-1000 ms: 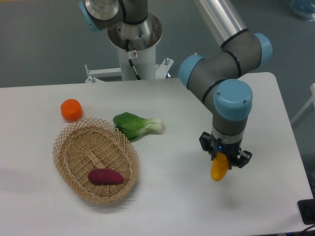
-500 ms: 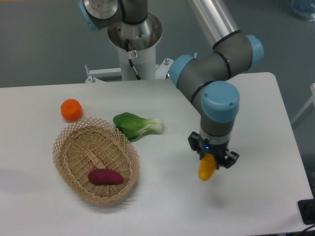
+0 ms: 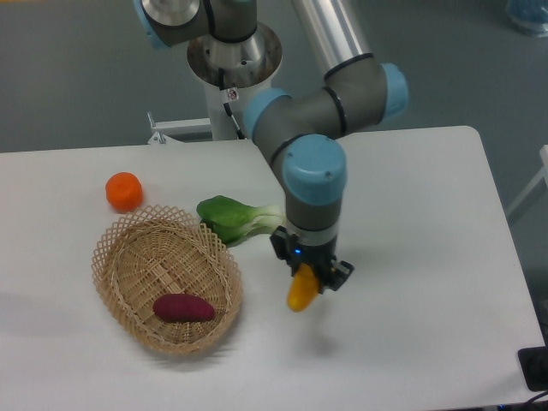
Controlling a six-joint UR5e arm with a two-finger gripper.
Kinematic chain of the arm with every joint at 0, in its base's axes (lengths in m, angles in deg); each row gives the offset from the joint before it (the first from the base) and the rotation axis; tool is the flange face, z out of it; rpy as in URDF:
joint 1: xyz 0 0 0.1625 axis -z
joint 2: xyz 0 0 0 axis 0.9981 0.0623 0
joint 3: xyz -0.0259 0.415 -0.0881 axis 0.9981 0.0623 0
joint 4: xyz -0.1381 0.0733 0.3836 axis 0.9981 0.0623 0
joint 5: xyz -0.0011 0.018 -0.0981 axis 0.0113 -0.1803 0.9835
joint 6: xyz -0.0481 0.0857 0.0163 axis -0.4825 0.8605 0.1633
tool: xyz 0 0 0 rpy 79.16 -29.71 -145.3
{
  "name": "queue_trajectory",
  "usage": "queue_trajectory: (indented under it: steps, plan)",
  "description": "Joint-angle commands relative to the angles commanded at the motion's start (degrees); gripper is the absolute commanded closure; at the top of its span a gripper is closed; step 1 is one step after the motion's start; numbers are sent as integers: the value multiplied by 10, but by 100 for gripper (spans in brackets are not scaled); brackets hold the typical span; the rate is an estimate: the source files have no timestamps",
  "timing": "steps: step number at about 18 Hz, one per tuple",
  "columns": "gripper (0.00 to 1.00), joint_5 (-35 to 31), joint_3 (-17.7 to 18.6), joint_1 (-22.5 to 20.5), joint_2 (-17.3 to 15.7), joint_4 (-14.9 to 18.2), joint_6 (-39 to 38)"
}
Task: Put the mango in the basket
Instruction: 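Carry the held yellow mango over toward the wicker basket, then lower the mango into the basket and open the gripper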
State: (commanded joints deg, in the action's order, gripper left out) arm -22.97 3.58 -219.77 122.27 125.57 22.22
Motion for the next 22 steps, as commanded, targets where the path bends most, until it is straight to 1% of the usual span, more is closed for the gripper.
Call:
queue_trajectory:
  steps: [6,9,11,13,16,19,21,22]
  plan:
    - [55,1,47,62,-41,0,-4]
    - [55,0,57,91,-51,0,-7]
    - [55,-1,58,112,-51,0,-19]
    - [55,-5,68,130,-50,0,-27]
    - [55,-8,91,147,-47,-4,-29]
    - [54,-10,100,164,-45,-5,-31]
    - [54,-9,99,171,-33,-6,-34]
    - [54,-9,97,178,-18,-12,-36]
